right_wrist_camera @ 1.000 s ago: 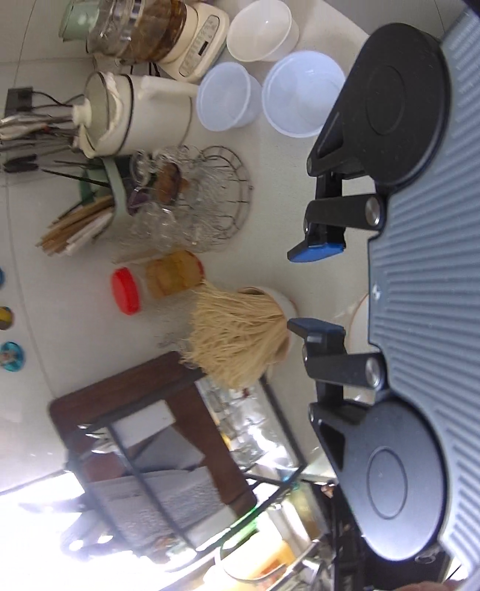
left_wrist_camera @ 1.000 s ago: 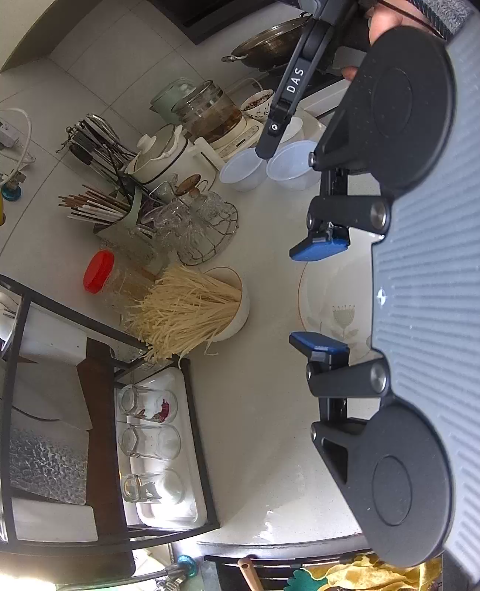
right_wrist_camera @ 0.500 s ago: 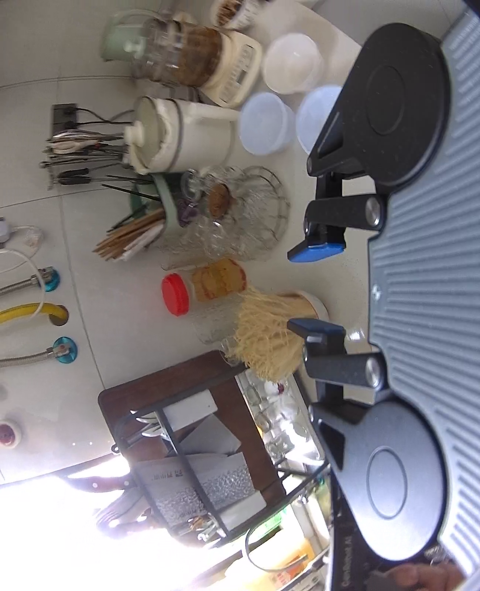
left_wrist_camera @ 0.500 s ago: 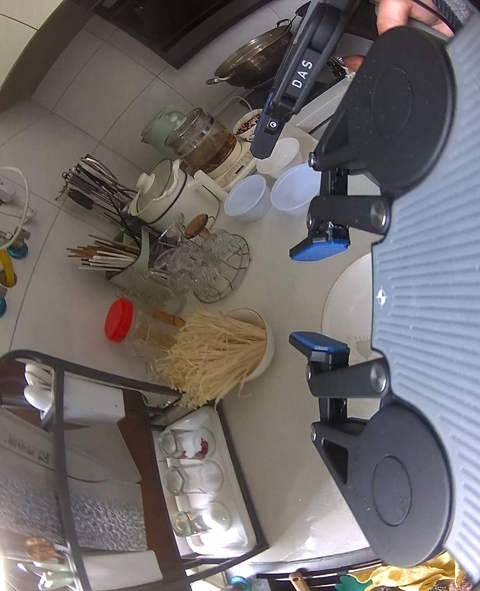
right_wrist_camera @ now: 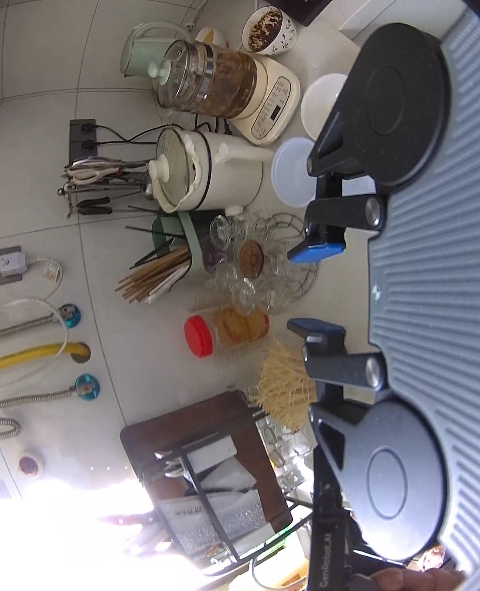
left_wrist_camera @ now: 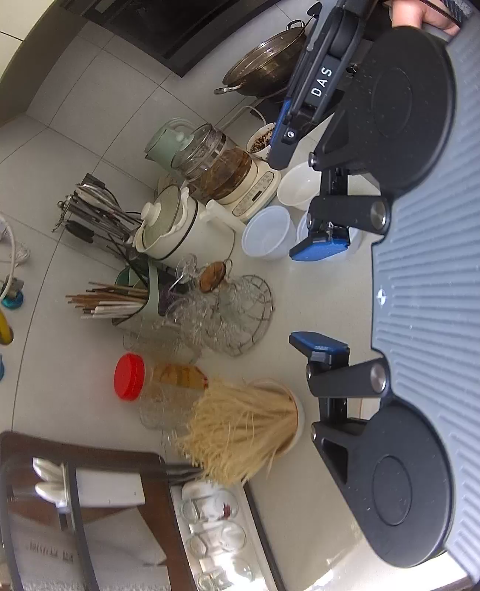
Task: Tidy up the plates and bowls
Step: 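Move both grippers to the white plastic bowl by the kettle base, then close both grippers on the rim of the white plastic bowl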
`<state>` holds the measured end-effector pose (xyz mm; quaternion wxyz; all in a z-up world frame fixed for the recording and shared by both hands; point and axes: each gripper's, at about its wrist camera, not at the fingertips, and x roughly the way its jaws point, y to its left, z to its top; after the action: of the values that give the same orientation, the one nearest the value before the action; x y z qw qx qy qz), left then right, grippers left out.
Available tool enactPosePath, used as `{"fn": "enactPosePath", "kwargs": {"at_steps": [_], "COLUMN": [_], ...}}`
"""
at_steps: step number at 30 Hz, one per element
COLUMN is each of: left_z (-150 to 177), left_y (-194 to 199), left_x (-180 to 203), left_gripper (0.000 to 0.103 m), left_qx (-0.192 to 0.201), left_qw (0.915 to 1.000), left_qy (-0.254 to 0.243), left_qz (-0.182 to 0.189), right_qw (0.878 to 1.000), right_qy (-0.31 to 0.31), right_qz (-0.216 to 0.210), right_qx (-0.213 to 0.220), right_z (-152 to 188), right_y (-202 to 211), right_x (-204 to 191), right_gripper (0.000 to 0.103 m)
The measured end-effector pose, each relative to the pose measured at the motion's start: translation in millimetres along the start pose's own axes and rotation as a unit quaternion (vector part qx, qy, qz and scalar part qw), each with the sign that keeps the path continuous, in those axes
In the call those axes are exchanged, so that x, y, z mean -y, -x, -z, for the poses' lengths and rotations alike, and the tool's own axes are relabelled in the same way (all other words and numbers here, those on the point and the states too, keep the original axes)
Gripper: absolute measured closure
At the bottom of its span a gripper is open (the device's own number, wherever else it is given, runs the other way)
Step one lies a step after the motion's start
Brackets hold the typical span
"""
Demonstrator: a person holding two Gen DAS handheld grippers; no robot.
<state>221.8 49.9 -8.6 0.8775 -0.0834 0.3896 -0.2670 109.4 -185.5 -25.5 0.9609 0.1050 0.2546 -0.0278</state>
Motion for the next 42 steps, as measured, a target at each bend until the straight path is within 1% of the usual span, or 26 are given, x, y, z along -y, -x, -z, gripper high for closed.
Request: {"fn": "enactPosePath", "kwargs": {"at_steps": [2, 6, 11, 14, 16, 18, 20, 22, 24, 26, 28, 31, 33, 38, 40, 41, 42], "left_z": [-0.8, 2.7, 9.8, 9.2, 8.2, 8.1, 9.3, 11.7, 15.0, 18.8, 23.1, 30.7, 34.8, 35.3, 35.4, 36.0, 36.1], "left_y": [-11.2, -34.8, -69.6, -85.6, -97.8, -111.6, -124.8, -139.5, -157.8, -173.4, -189.8, -210.3, -222.7, -241.5, -248.9, -253.1, -256.5], "left_x": [12.9, 38.4, 65.6, 81.6, 90.5, 97.6, 108.1, 114.5, 117.3, 119.8, 119.4, 116.3, 114.5, 98.9, 92.4, 90.0, 88.6], "left_gripper": [0.055, 0.055, 0.055, 0.055, 0.055, 0.055, 0.055, 0.055, 0.055, 0.055, 0.056, 0.056, 0.056, 0.057, 0.057, 0.060, 0.062], "left_qx": [-0.004, -0.023, -0.047, -0.046, -0.050, -0.060, -0.068, -0.079, -0.095, -0.111, -0.124, -0.140, -0.149, -0.165, -0.173, -0.177, -0.179], "left_qw": [1.0000, 0.9997, 0.9986, 0.9979, 0.9976, 0.9972, 0.9959, 0.9949, 0.9938, 0.9919, 0.9910, 0.9886, 0.9866, 0.9837, 0.9829, 0.9823, 0.9819], "left_qy": [0.001, -0.007, -0.013, -0.028, -0.030, -0.023, -0.036, -0.041, -0.038, -0.037, -0.027, -0.019, -0.020, -0.019, -0.008, -0.002, 0.001], "left_qz": [-0.004, -0.010, -0.024, -0.035, -0.037, -0.037, -0.047, -0.047, -0.042, -0.049, -0.043, -0.052, -0.063, -0.068, -0.063, -0.062, -0.061], "right_qw": [1.000, 0.999, 0.998, 0.997, 0.997, 0.995, 0.994, 0.992, 0.988, 0.984, 0.980, 0.974, 0.971, 0.964, 0.961, 0.961, 0.961], "right_qy": [-0.006, 0.006, -0.015, -0.027, -0.033, -0.040, -0.047, -0.059, -0.080, -0.104, -0.120, -0.139, -0.146, -0.167, -0.171, -0.171, -0.171], "right_qz": [0.002, 0.028, 0.033, 0.033, 0.033, 0.036, 0.036, 0.041, 0.033, 0.019, 0.002, -0.022, -0.037, -0.072, -0.076, -0.075, -0.074], "right_qx": [-0.006, -0.017, -0.045, -0.060, -0.068, -0.080, -0.091, -0.108, -0.128, -0.144, -0.159, -0.177, -0.184, -0.195, -0.201, -0.203, -0.205], "right_z": [0.1, 4.6, 17.2, 27.1, 31.9, 36.0, 40.1, 47.6, 55.3, 62.9, 69.1, 75.5, 78.2, 81.7, 82.3, 82.4, 82.6], "right_y": [-3.5, -12.0, -20.7, -25.0, -28.2, -32.6, -36.5, -41.4, -47.8, -55.3, -63.8, -77.6, -85.5, -105.2, -115.7, -120.8, -125.3], "right_x": [16.8, 47.7, 90.2, 114.5, 128.2, 141.5, 153.7, 168.2, 181.2, 190.5, 195.6, 199.6, 199.5, 199.7, 199.5, 199.0, 198.5], "right_gripper": [0.067, 0.067, 0.067, 0.067, 0.067, 0.067, 0.067, 0.067, 0.067, 0.066, 0.066, 0.066, 0.066, 0.067, 0.068, 0.070, 0.070]}}
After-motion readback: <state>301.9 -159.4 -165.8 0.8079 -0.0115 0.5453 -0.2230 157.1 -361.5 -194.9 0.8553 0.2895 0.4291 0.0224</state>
